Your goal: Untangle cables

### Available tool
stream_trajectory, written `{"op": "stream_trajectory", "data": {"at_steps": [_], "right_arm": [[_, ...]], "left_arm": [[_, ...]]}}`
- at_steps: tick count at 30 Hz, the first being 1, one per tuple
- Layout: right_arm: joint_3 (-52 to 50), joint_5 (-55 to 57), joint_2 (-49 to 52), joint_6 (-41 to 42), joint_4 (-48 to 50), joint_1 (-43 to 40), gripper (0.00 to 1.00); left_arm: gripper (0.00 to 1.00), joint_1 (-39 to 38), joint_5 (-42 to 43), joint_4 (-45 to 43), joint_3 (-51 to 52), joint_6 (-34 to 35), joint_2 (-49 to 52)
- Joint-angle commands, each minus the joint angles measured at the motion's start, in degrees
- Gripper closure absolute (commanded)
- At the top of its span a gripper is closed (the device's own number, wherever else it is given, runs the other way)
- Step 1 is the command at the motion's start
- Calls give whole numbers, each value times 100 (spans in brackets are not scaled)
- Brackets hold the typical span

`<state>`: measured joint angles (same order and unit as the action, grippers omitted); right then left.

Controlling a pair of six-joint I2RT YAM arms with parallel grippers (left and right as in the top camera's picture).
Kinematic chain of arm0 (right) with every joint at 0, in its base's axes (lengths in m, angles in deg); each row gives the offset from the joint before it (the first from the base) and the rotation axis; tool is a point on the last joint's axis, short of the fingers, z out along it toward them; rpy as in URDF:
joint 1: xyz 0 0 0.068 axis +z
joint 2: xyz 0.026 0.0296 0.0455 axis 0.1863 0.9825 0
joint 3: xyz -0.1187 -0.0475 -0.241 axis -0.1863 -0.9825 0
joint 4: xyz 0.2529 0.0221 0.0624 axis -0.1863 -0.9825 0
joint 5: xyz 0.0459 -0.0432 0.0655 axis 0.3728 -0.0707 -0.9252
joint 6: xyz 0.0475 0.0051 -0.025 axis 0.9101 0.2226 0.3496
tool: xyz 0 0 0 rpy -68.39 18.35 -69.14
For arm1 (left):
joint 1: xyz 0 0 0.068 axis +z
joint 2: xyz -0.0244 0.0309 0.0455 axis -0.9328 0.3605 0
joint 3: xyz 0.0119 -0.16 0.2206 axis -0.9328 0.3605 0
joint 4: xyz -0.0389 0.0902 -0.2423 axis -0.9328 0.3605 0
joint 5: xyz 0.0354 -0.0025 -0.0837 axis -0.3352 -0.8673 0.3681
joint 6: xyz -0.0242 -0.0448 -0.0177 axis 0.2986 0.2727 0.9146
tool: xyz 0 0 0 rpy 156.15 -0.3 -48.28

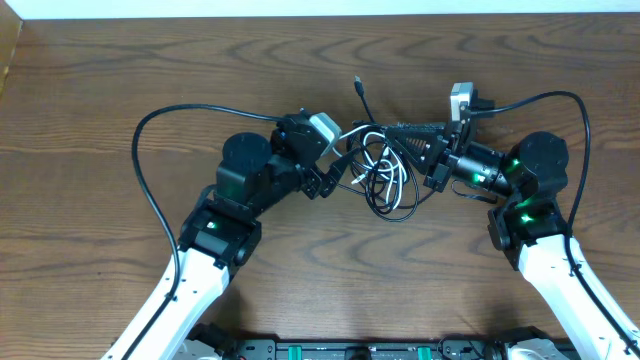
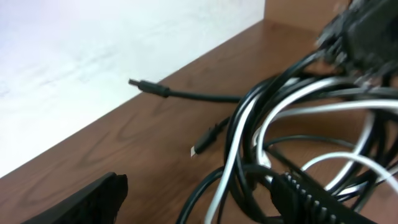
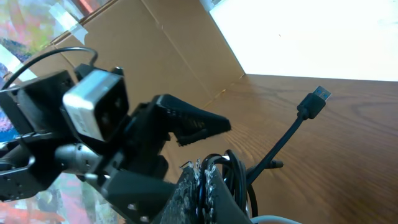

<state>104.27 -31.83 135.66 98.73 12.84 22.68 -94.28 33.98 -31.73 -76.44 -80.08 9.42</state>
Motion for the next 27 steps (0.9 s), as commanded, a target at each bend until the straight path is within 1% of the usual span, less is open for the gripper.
{"op": "stream_trajectory", "data": {"at_steps": [1,4,5,6,9,13,18,19,20,21,22,24,26,27], "right_arm": [[87,-39,0,-107,59,-48,99],[87,-37,0,-111,72,-26,99],[87,-37,0,-109,83,-26,99],[87,-37,0,-111,85,-26,99],[87,-37,0,-111,83,-26,99],[87,-35,0,-114,81,-26,99],[87,-33,0,-131,81,-28,99],[87,-33,0,-129,81,-28,99],[87,-33,0,-129,83,-26,99],[87,-35,0,-129,83,-26,99],[87,-35,0,-127,81,-26,99],[87,-33,0,-127,83,-26,99],[87,-33,0,-127,85,-26,99],[87,-33,0,-127,83,-26,99]], "left_arm": [[21,-9,55,-24,-85,-243,262],[20,-9,474,-136,-85,-236,503],[17,-9,605,-212,-85,-175,584],[14,-9,691,-306,-85,-83,651],[12,-9,852,-614,-85,286,824],[12,-9,1158,-826,-83,413,914],[12,-9,1886,-1064,-85,557,911],[16,-9,1969,-1086,-85,557,911],[26,-9,2002,-1099,-85,557,911],[41,-9,2015,-1099,-85,557,911],[59,-9,2017,-1080,-85,557,914],[73,-9,2022,-1078,-85,557,914],[81,-9,2061,-1080,-85,557,914],[81,-9,2061,-1080,-85,557,914]]}}
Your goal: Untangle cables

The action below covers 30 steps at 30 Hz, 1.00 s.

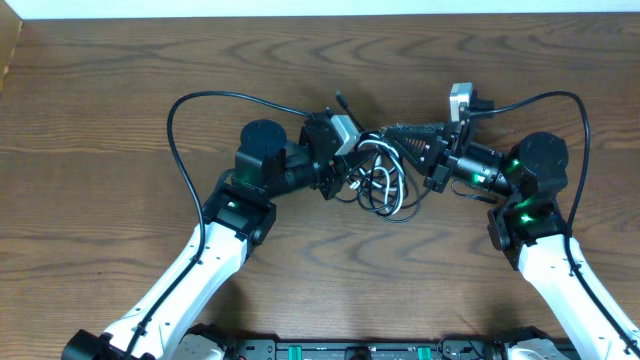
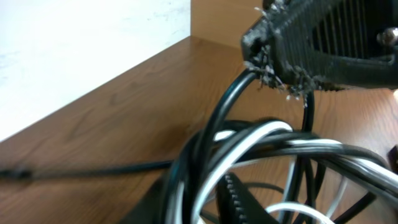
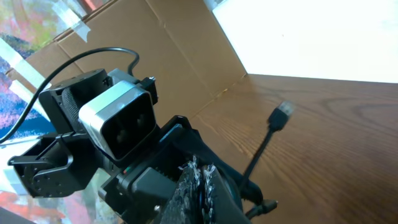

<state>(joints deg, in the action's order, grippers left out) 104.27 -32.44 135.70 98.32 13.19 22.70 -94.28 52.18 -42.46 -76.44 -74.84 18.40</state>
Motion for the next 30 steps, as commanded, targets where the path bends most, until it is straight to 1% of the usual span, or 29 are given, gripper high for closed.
{"op": "stream_trajectory", "data": {"at_steps": [1,3,9,11,12,14,16,17,19,21,23,26,30], "right_arm": [[87,28,-4,-85,50,-28,99],[87,28,-4,-85,48,-31,99],[85,74,-4,-87,35,-31,99],[85,129,-4,-87,-2,-31,95],[85,140,-4,-90,-24,-31,91],[85,232,-4,-90,-92,-31,80],[85,393,-4,-92,-243,-33,64],[85,476,-4,-94,-328,-31,54],[85,590,-4,-144,-476,-31,41],[85,592,-4,-326,-568,-31,32],[85,592,-4,-457,-640,-31,26],[85,590,-4,-660,-780,-31,20],[85,586,-2,-951,-970,-31,16]], "left_arm": [[86,-9,238,-7,-85,33,15],[92,-9,236,-7,-85,33,15],[92,-7,57,-9,-85,33,13],[92,-7,-136,-11,-85,33,13],[92,-7,-223,-13,-85,35,13],[92,-7,-498,-68,-85,173,4],[92,-7,-975,-188,-85,501,0],[92,-7,-1290,-251,-85,673,-9],[93,-7,-1875,-332,-85,997,-37],[92,-7,-2251,-376,-85,1239,-85],[93,-7,-2326,-437,-85,1307,-151],[92,-7,-2326,-588,-85,1421,-251],[92,-7,-2304,-813,-85,1759,-426]]}}
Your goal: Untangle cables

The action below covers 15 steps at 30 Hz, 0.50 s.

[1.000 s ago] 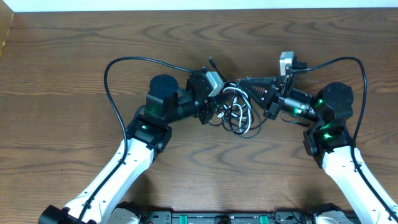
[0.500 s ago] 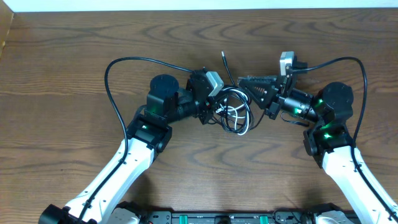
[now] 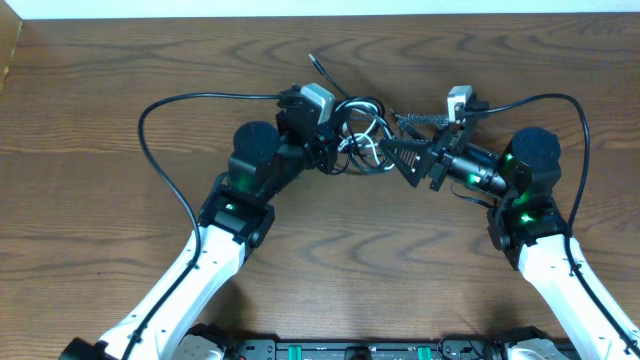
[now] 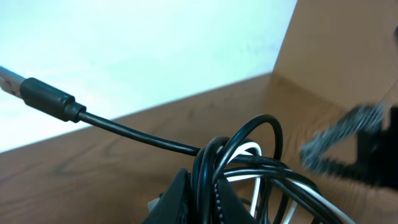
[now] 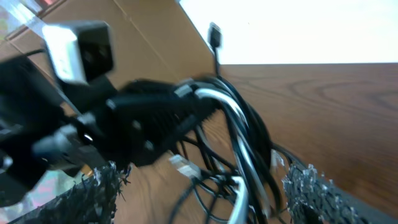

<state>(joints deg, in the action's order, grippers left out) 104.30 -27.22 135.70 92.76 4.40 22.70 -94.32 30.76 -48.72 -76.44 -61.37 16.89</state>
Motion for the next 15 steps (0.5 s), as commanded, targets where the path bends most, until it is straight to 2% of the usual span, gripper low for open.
{"op": "stream_trajectory", "data": {"at_steps": [1,3,9,15], "right_arm": [[83,66,-2,-450,-131,-31,16],[83,74,-2,-540,-181,-31,16],[81,173,-2,-535,-199,-31,20],[81,216,-2,-514,-190,-31,44]], "left_arm": [[92,-2,-160,-216,-85,457,-302],[93,-2,-118,-286,-85,514,-361],[92,-2,815,-389,-85,509,-402],[92,-2,835,-308,-85,505,-400]]}}
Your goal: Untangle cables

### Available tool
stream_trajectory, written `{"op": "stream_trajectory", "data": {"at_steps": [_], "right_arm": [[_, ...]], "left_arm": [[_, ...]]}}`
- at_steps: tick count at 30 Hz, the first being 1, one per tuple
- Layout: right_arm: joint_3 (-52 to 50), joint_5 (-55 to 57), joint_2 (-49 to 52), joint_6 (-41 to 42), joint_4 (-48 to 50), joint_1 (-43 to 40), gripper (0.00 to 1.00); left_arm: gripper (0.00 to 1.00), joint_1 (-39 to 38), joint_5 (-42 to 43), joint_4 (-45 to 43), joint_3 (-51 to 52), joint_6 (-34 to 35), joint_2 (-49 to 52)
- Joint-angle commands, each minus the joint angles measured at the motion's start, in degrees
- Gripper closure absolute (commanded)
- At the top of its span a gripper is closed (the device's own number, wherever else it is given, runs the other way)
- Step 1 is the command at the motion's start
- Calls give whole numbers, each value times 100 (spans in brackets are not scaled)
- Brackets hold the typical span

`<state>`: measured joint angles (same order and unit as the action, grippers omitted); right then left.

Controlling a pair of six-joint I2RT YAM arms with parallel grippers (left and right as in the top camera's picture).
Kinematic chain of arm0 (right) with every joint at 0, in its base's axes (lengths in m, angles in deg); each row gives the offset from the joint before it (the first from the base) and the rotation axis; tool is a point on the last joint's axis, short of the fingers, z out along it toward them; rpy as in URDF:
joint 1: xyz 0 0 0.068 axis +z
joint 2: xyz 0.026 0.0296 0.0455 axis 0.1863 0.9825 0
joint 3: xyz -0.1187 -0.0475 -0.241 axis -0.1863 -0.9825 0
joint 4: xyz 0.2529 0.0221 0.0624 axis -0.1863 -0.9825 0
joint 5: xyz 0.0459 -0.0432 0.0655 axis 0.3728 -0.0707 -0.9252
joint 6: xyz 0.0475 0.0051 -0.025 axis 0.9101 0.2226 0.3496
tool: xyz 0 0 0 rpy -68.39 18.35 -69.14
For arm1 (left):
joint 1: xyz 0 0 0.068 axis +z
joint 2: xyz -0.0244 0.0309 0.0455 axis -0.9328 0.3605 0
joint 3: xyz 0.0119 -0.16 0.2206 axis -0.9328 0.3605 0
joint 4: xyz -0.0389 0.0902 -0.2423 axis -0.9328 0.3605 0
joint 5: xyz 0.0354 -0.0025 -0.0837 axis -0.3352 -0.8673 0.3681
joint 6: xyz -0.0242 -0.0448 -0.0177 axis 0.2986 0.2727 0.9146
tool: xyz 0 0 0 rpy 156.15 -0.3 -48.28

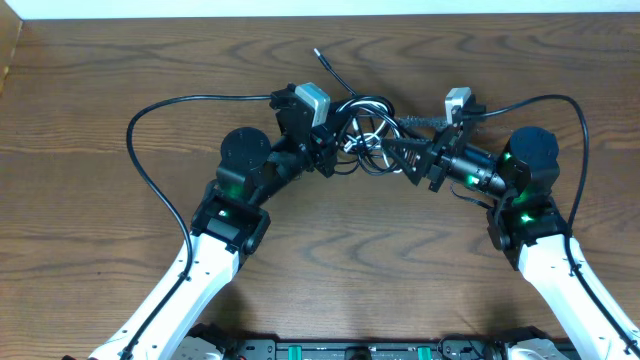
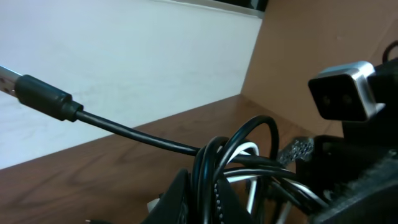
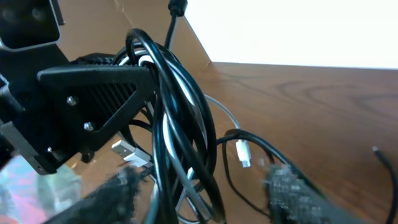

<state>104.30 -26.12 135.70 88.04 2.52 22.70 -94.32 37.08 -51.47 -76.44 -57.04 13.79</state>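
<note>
A tangled bundle of black and white cables [image 1: 358, 122] hangs between the two arms near the table's far side. My left gripper [image 1: 330, 150] is shut on several black strands of the bundle [image 2: 249, 162], its jaws [image 2: 202, 193] pinching them at the bottom of the left wrist view. One black cable runs out to a plug [image 1: 318, 55], seen close as the plug [image 2: 43, 99]. My right gripper [image 1: 398, 145] is open and faces the bundle [image 3: 174, 124]. Its blurred fingers [image 3: 292, 186] stand either side of the lower loops, and a white connector [image 3: 244, 152] dangles there.
The wooden table [image 1: 330, 260] ends at a white wall along the far edge. A cardboard box [image 1: 8, 50] sits at the far left corner. Each arm's own black lead arcs beside it, one at the left [image 1: 140, 150] and one at the right [image 1: 580, 110].
My left gripper still holds the bundle and has shifted a little left. The open right gripper has come nearer, so the loops now hang between its fingers.
At first the bundle lay on the table with my right gripper shut on a black strand and the left open beside it. Then the left was in among the loops. Later the left was shut on the bundle, farther back, and the right was open, as now.
</note>
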Motion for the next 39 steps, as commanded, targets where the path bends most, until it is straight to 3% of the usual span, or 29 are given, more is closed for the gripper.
{"op": "stream_trajectory", "data": {"at_steps": [1,4,10,20,28,36,37,39], "right_arm": [[81,107,-2,-44,-2,-31,52],[81,107,-2,-44,-2,-31,74],[81,103,-2,-44,-9,-31,99],[79,81,-4,-153,-131,-31,99],[79,251,-4,-151,-133,-31,99],[79,1209,-4,481,-411,-31,99],[79,1314,-4,518,-474,-31,95],[79,1475,-4,518,-603,-31,75]], "left_arm": [[92,-2,199,13,-85,70,-87],[92,0,-35,125,-85,-11,-87],[92,4,-824,127,-85,-9,-87],[92,2,-3110,573,-85,208,-87],[92,4,-5521,1738,-85,2428,-87],[92,2,-5661,1845,-85,2855,-90],[92,2,-5563,1840,-85,2850,-90],[92,2,-5213,1818,-85,2734,-90]]}}
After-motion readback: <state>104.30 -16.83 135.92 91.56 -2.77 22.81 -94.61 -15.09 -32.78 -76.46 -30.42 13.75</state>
